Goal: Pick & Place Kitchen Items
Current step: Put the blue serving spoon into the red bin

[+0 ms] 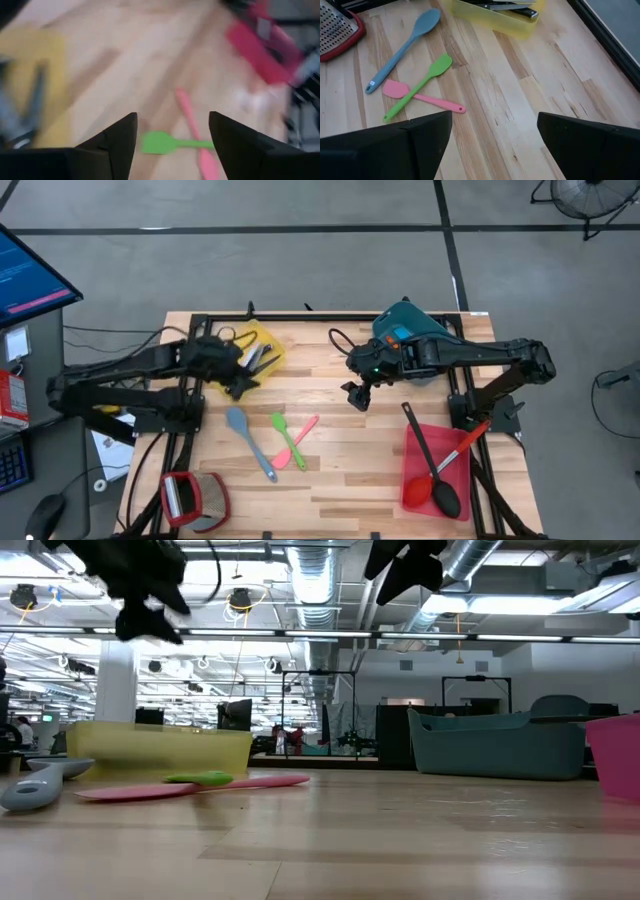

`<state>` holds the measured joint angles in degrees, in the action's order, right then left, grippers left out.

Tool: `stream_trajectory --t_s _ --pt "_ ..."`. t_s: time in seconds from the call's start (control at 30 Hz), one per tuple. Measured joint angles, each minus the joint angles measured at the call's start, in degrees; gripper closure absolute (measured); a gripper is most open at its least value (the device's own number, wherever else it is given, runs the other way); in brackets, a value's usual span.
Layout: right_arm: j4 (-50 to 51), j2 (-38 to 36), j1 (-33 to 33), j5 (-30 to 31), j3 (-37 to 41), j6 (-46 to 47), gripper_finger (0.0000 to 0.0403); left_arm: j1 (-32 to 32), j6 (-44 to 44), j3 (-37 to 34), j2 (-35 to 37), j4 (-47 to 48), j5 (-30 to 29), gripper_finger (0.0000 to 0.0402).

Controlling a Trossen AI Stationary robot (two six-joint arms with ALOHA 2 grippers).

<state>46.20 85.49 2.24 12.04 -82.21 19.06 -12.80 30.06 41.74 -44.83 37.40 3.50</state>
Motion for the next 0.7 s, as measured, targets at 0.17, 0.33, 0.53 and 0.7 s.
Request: stream_trajectory --t_s 0.17,0.33,0.53,0.7 --pt "-0.5 0.0 -0.1 0.0 0.0 -0.1 0.0112 11.2 -5.3 -0.2 -0.4 -3.5 -0.7 0.0178" --pt "-0.5 0.0 -0.1 0.0 0.0 -0.1 0.0112 20.5 -9.0 -2.8 -5.4 -3.6 -0.7 0.0172" --pt "-0.4 0.0 -0.1 0.0 0.0 -0.1 0.0112 28.5 -12.8 -6.0 -13.8 -5.8 -0.8 0.0169" --pt "-0.4 0.0 -0.1 0.0 0.0 -0.1 0.0112 32.1 -14.9 -7.0 -20.5 -7.4 -1.0 0.0169"
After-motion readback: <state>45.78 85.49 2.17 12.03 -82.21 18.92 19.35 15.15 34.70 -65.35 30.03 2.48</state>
